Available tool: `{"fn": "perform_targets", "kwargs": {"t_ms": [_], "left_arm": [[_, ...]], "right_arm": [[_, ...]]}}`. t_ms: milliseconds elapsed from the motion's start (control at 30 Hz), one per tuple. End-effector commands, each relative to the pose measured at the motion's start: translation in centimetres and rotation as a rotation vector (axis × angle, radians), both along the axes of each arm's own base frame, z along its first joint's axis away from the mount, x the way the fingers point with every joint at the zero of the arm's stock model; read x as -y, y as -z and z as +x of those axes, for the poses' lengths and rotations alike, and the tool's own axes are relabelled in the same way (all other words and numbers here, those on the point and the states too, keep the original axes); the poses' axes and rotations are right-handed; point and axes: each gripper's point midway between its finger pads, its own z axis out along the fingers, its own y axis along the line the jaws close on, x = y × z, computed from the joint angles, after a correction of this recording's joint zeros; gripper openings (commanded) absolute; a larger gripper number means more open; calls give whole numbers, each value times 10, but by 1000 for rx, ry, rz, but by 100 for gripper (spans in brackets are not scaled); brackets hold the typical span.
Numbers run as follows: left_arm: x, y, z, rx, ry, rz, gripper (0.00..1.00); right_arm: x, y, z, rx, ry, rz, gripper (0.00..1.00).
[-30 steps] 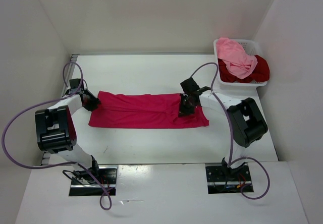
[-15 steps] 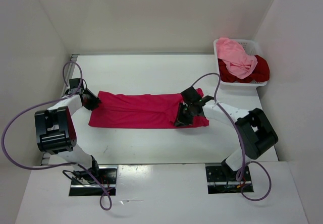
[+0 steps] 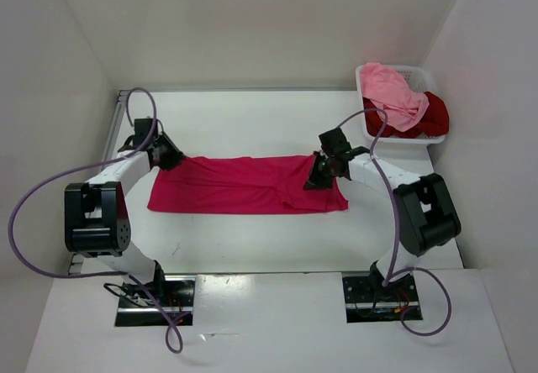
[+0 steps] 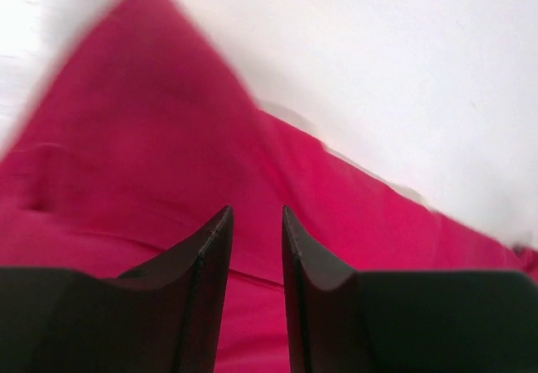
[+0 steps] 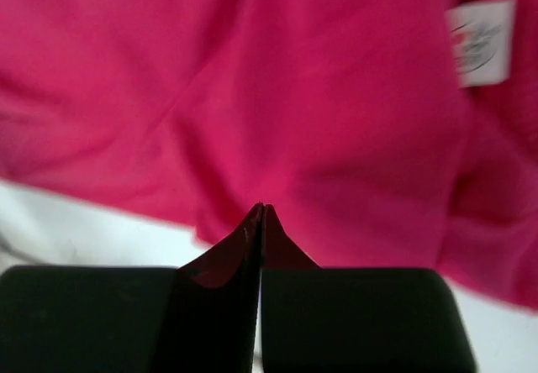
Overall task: Fold and stack the t-shirts
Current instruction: Fold the other side of the tshirt into a rectangle
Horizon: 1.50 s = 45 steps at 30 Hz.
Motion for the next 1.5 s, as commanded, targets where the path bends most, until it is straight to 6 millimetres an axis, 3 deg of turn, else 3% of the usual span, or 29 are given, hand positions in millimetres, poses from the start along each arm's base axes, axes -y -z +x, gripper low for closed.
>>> {"fn": "perform_targets", "kwargs": {"t_ms": [0, 100, 233, 267, 300, 333, 400, 467, 500, 533, 600, 633, 700, 733, 767, 933, 1233, 1300, 1333, 1467], "left_arm": [[31, -11, 16, 41, 90, 18, 36], [39, 5, 18, 13, 108, -6, 36], [29, 26, 25, -36, 78, 6, 36], [27, 27, 27, -36, 77, -9, 36], [17, 30, 27, -45, 47, -24, 36], [12, 32, 29, -46, 28, -30, 36], [13, 18, 39, -7, 35, -35, 36], [12, 12, 45, 17, 36, -32, 36], [12, 9, 48, 27, 36, -31, 36], [13, 4, 54, 39, 42, -37, 36], [15, 10, 59, 27, 43, -54, 36], [15, 16, 61, 15, 42, -55, 36], [14, 16, 69, 23, 34, -61, 36], [14, 23, 70, 10, 34, -62, 36], [14, 24, 72, 10, 34, -62, 36], [1, 42, 75, -26, -1, -79, 36], [-22, 61, 64, -70, -69, -98, 36], [-28, 65, 59, -82, -84, -108, 36], [-28, 68, 55, -91, -84, -110, 36], [-32, 71, 53, -92, -95, -110, 36]], "right_arm": [[16, 35, 11, 1, 67, -62, 0], [25, 47, 3, -20, 128, -64, 0], [32, 41, 0, -16, 164, -60, 6], [31, 25, 10, 23, 148, -46, 11], [32, 21, 10, 15, 137, -56, 25], [33, 4, 17, 49, 136, -38, 31], [38, -27, 37, 122, 135, -29, 40], [47, -55, 59, 201, 149, -23, 38], [52, -57, 66, 209, 151, -30, 25], [53, -58, 78, 214, 149, -28, 19], [61, -55, 89, 220, 143, -49, 16], [64, -51, 98, 216, 143, -57, 20], [64, -48, 109, 229, 125, -78, 33], [65, -50, 115, 239, 131, -85, 47], [65, -37, 115, 214, 120, -97, 49], [69, -28, 120, 199, 124, -131, 48], [73, -12, 107, 163, 144, -141, 46], [74, -1, 96, 129, 137, -142, 46], [73, -6, 93, 138, 133, -130, 46], [72, 0, 87, 137, 128, -122, 29]]}}
